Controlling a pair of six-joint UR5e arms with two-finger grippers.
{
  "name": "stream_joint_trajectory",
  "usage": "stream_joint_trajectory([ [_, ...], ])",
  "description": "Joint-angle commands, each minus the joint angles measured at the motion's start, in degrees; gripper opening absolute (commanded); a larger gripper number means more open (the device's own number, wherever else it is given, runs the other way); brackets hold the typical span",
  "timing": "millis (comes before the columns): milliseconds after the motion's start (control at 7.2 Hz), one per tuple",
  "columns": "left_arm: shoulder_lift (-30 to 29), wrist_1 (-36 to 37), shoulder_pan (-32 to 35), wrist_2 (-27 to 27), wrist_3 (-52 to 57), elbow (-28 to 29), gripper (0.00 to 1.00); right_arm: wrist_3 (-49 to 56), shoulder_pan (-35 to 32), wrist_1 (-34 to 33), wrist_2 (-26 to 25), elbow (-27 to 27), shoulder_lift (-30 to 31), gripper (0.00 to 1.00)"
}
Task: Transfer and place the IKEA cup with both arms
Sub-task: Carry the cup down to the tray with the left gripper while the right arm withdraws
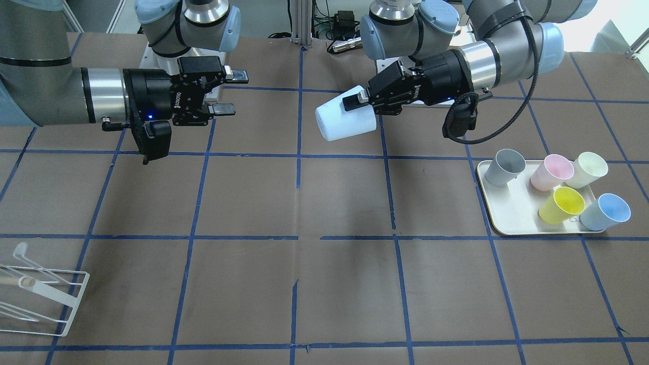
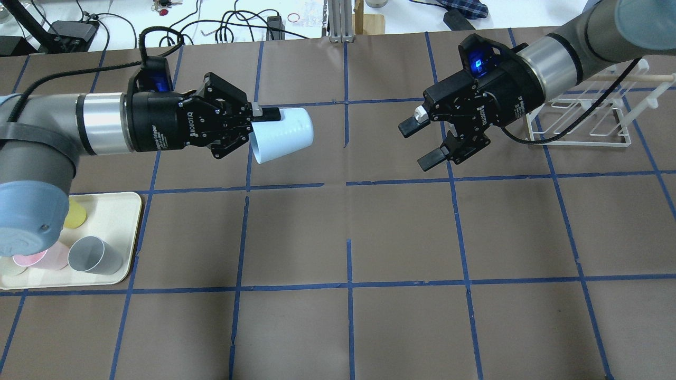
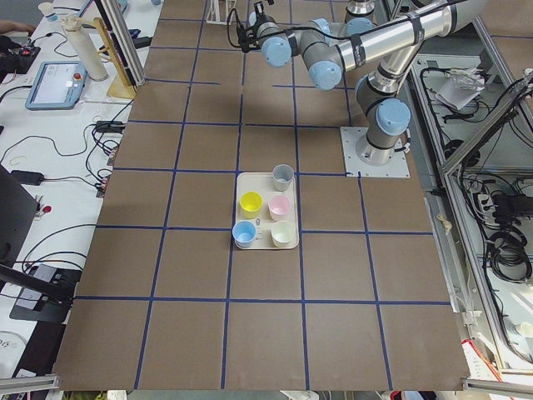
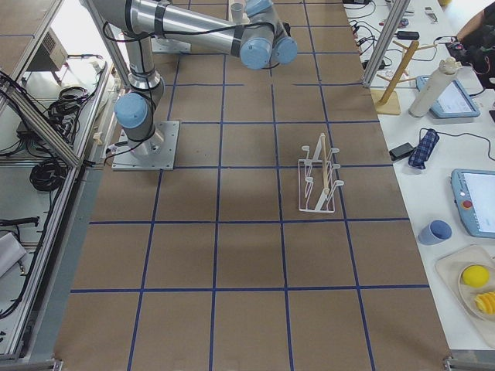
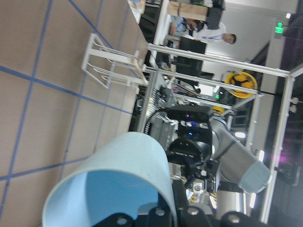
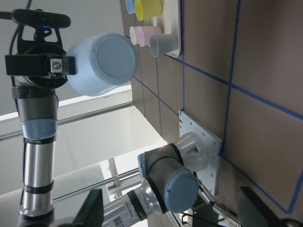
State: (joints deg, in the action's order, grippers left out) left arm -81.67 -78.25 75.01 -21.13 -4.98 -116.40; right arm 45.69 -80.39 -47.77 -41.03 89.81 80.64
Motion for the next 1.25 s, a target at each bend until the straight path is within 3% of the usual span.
stream_joint_trajectory([
  [0, -0.1, 3.3, -1.1, -20.0, -2.8, 4.1, 0.00, -15.0, -1.7, -16.6, -13.0, 0.1, 1.1, 1.00],
  [139, -0.2, 2.8, -1.2, -29.5, -2.1, 6.1, 0.00, -21.9, -5.3, -24.4, -20.5, 0.1, 1.6, 1.00],
  [278, -0.9, 2.4, -1.3, -37.5, 1.2, 7.0, 0.00, -29.0, -8.4, -32.0, -32.5, 0.1, 1.5, 1.00],
  [417, -1.7, 2.5, -2.3, -46.5, 11.3, 7.1, 0.00, -30.8, -10.7, -34.6, -38.6, 0.1, 1.4, 1.00],
  [556, -2.4, 2.4, -5.4, -50.6, 18.4, 7.1, 0.00, -34.8, -11.5, -38.1, -43.5, 0.1, 1.1, 1.00],
  [694, -3.1, 2.2, -8.6, -55.8, 24.6, 7.1, 0.00, -38.8, -11.6, -40.7, -46.3, 0.0, 1.5, 1.00],
  [1111, -8.1, 3.1, -10.6, -71.2, 39.5, 7.4, 0.00, -50.9, -11.5, -44.9, -47.9, -1.0, 6.3, 1.00],
])
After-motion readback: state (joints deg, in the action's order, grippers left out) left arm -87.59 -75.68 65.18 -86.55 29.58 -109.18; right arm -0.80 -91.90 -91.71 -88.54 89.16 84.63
